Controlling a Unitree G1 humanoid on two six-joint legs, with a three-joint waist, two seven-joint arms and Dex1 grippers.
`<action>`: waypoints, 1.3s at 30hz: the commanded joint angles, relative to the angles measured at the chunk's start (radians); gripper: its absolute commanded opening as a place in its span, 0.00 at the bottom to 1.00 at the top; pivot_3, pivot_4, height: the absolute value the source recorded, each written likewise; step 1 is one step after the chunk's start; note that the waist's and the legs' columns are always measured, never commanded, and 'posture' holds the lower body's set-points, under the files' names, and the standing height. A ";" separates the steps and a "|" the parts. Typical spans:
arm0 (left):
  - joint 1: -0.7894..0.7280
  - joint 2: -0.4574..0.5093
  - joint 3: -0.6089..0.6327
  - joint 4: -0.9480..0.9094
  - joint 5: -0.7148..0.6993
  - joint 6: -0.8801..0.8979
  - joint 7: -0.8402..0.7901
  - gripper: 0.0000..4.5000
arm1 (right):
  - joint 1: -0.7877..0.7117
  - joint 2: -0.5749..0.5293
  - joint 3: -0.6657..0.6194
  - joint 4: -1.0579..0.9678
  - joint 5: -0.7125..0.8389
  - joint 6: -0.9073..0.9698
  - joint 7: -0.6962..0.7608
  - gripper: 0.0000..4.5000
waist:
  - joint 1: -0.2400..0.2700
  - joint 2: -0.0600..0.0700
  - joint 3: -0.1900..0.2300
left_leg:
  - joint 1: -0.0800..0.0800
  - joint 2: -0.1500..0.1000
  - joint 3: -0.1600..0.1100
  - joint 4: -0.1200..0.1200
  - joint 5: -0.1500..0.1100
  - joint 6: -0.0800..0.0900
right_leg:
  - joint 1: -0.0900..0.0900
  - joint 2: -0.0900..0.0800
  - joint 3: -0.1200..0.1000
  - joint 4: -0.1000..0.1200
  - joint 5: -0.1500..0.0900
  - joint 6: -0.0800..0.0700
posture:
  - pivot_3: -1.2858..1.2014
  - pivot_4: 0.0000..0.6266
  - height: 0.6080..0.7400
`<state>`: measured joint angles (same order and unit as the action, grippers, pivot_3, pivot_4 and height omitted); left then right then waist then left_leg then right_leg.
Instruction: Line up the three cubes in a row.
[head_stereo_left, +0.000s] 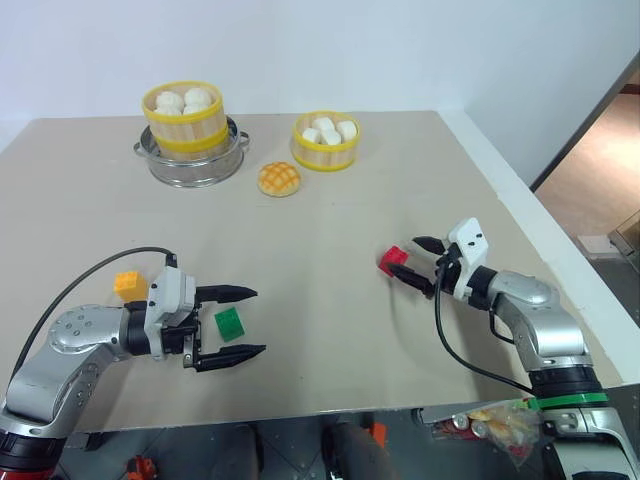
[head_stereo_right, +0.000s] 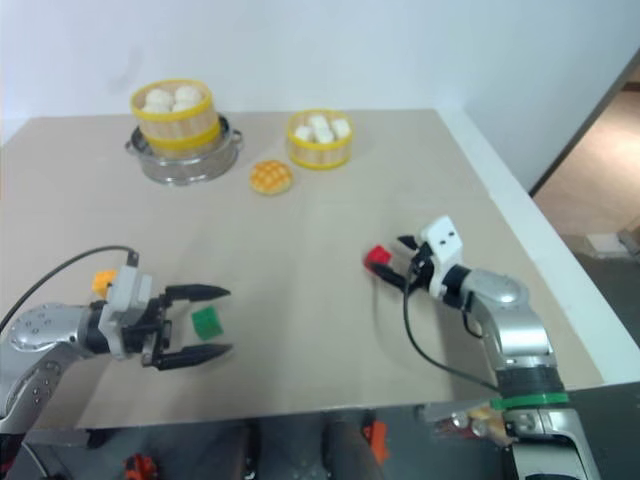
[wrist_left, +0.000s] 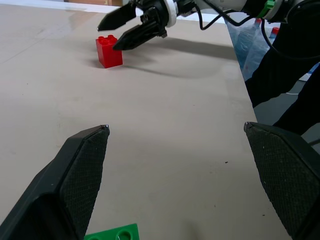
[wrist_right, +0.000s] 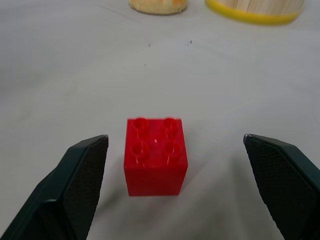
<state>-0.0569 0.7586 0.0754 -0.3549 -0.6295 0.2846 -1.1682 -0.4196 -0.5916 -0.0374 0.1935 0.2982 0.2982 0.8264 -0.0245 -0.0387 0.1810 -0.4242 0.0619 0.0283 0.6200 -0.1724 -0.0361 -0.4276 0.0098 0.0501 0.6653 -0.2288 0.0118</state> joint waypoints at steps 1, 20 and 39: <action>0.002 -0.004 0.006 -0.025 -0.003 -0.012 -0.008 0.99 | -0.024 0.003 0.003 0.005 0.018 0.025 0.036 1.00 | 0.000 0.000 0.000 | 0.000 0.000 0.000 0.000 0.000 0.000 | 0.000 0.000 0.000 0.000 0.000 0.000 | 0.52 0.24 1.00; 0.056 -0.006 0.048 -0.054 0.007 -0.018 0.031 1.00 | -0.130 0.022 0.079 -0.001 -0.013 0.071 0.112 0.28 | -0.002 0.000 0.000 | 0.001 0.000 0.001 0.000 0.000 0.000 | 0.000 0.001 0.002 0.001 0.001 0.000 | 0.52 0.24 1.00; 0.170 0.057 0.164 -0.088 -0.029 0.003 -0.003 1.00 | -0.417 0.122 0.361 0.271 -0.097 -0.202 0.639 0.28 | -0.015 0.001 0.000 | 0.000 0.002 0.001 0.000 0.000 0.000 | -0.001 0.001 0.001 0.001 0.000 -0.002 | 0.52 0.24 1.00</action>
<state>0.1106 0.8059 0.2130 -0.4190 -0.6410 0.2897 -1.1659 -0.8010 -0.4760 0.3441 0.4436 0.2095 0.1371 1.4577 -0.0397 -0.0380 0.1814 -0.4236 0.0642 0.0293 0.6203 -0.1726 -0.0359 -0.4288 0.0115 0.0511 0.6665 -0.2285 0.0094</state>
